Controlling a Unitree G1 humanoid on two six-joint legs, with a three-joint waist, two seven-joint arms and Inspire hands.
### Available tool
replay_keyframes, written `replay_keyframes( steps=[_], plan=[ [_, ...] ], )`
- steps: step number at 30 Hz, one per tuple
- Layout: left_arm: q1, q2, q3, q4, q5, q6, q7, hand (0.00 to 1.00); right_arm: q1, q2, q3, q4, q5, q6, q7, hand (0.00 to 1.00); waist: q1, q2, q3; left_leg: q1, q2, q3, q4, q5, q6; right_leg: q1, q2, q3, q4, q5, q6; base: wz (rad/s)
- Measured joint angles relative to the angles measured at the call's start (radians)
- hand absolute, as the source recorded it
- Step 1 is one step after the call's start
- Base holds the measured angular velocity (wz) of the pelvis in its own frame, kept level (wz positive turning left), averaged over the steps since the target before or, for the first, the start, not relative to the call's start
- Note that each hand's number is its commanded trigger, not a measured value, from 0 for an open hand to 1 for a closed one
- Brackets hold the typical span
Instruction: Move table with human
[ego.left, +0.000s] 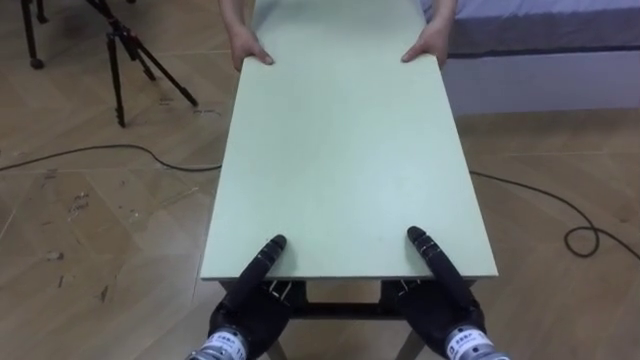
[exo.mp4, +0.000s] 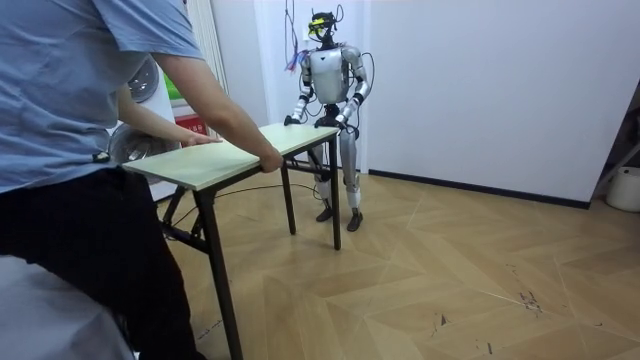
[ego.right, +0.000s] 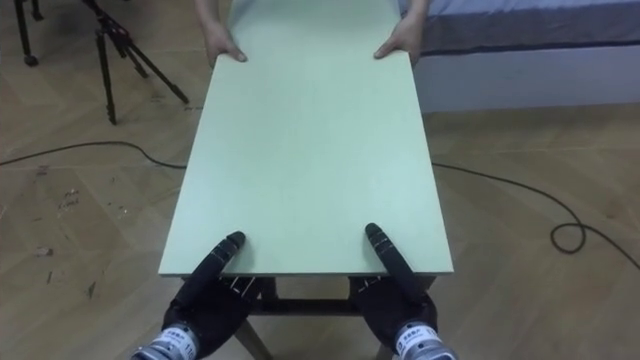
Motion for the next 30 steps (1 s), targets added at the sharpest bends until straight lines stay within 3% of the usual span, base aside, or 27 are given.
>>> replay_keyframes(
  steps=[6,9,13,15,18,20,22,23,25,26,30],
  plan=[
    [0.011,0.0,0.024,-0.046,-0.001,-0.001,0.001,1.0,0.003,-0.004,0.0,-0.066,-0.006,-0.002,-0.01,1.0,0.002,-0.001,0.0006,0.004,0.001,0.001,0.0,0.0,0.0,0.003,0.003,-0.001,0.0,0.0,0.0,0.0],
    [0.012,0.001,0.029,-0.09,0.001,-0.003,0.001,1.0,0.004,-0.001,0.002,-0.094,-0.009,-0.028,-0.01,1.0,0.003,-0.004,0.0021,-0.001,0.001,0.001,0.009,0.0,0.0,0.0,0.005,0.006,0.003,0.0,0.0,-0.02],
    [0.017,0.005,0.041,-0.144,0.017,-0.009,-0.009,1.0,0.011,0.001,0.001,-0.142,-0.011,-0.049,0.003,1.0,0.015,-0.013,0.0016,-0.046,0.005,-0.015,0.081,-0.003,-0.004,-0.027,0.008,0.028,0.031,-0.001,-0.004,-0.1],
    [0.013,0.0,0.044,-0.146,0.024,-0.012,-0.024,1.0,0.014,0.006,0.0,-0.143,-0.008,-0.057,0.014,1.0,0.03,-0.016,0.0,-0.083,0.019,-0.026,0.149,-0.014,-0.016,-0.046,0.02,0.042,0.056,0.001,-0.009,-0.12],
    [0.013,0.0,0.044,-0.146,0.039,-0.016,-0.041,1.0,0.023,0.011,0.0,-0.145,-0.007,-0.066,0.028,1.0,0.054,-0.019,-0.001,-0.153,0.044,-0.033,0.297,-0.014,-0.017,-0.05,0.043,0.057,0.058,0.004,-0.033,-0.18],
    [0.013,0.001,0.044,-0.146,0.036,-0.015,-0.048,1.0,0.02,0.006,0.0,-0.144,-0.005,-0.066,0.032,1.0,0.068,-0.011,-0.0063,-0.211,0.06,-0.059,0.384,-0.013,-0.019,-0.064,0.064,0.058,0.055,0.002,-0.058,-0.16],
    [0.014,-0.001,0.044,-0.142,0.037,-0.014,-0.048,1.0,0.023,0.005,0.0,-0.142,-0.014,-0.066,0.038,1.0,0.08,-0.006,-0.007,-0.24,0.085,-0.065,0.441,0.004,-0.047,-0.077,0.077,0.049,0.055,0.009,-0.086,-0.17],
    [0.018,-0.004,0.044,-0.14,0.036,-0.011,-0.048,1.0,0.023,0.0,-0.001,-0.142,-0.018,-0.065,0.038,1.0,0.087,0.0,-0.0065,-0.262,0.1,-0.062,0.558,0.002,-0.047,-0.08,0.084,0.036,0.059,0.001,-0.102,-0.31],
    [0.048,0.001,0.044,-0.141,0.012,-0.008,-0.063,1.0,0.027,-0.006,-0.001,-0.141,-0.023,-0.043,0.036,1.0,0.097,0.023,-0.0198,-0.256,0.121,-0.053,0.804,-0.001,-0.046,-0.064,0.105,-0.011,0.058,-0.006,-0.117,-0.28],
    [0.048,0.007,0.044,-0.141,0.007,-0.001,-0.064,1.0,0.027,-0.004,-0.001,-0.141,-0.025,-0.042,0.037,1.0,0.08,0.028,-0.0168,-0.226,0.12,-0.057,0.865,0.0,-0.046,-0.064,0.117,-0.038,0.062,-0.005,-0.124,0.19],
    [0.044,0.001,0.051,-0.142,-0.001,0.004,-0.058,1.0,0.011,-0.005,-0.005,-0.142,-0.051,-0.042,0.043,1.0,0.023,0.042,-0.0012,-0.077,0.124,-0.071,0.75,-0.002,-0.055,-0.106,0.124,-0.086,0.113,-0.011,-0.135,0.41]
  ],
)
